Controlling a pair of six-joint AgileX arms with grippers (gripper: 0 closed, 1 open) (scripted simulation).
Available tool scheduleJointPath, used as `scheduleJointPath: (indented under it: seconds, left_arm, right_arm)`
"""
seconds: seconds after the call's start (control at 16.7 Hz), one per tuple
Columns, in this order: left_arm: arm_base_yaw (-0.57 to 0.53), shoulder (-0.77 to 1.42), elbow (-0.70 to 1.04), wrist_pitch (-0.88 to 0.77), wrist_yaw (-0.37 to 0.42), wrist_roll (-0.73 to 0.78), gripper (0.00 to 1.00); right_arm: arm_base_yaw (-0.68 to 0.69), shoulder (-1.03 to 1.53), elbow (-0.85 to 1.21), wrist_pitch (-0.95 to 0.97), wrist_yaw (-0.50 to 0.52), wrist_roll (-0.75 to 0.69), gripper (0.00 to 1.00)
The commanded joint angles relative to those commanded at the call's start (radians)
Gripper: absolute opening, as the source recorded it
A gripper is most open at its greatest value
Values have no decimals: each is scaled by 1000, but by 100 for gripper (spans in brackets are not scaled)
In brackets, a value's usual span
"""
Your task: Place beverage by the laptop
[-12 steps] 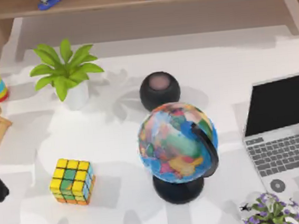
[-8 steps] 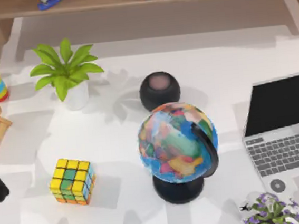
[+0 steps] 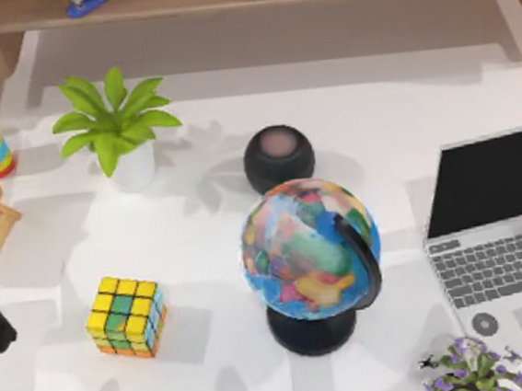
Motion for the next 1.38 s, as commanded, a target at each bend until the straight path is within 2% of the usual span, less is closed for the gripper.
scheduleJointPath:
  seconds: [0.42, 0.66, 1.14, 1.38]
  left_arm:
    - [0, 0, 0, 0, 0, 0, 100]
    - [0, 0, 0, 0, 0, 0, 100]
    - [0, 0, 0, 0, 0, 0, 100]
    - [0, 0, 0, 0, 0, 0, 100]
  right_arm:
    - [-197, 613, 5, 504, -182, -39, 100]
    - [-271, 832, 3, 686, -249, -54, 100]
    - [-287, 890, 4, 736, -266, -57, 100]
    - [-243, 1006, 84, 783, -220, -46, 100]
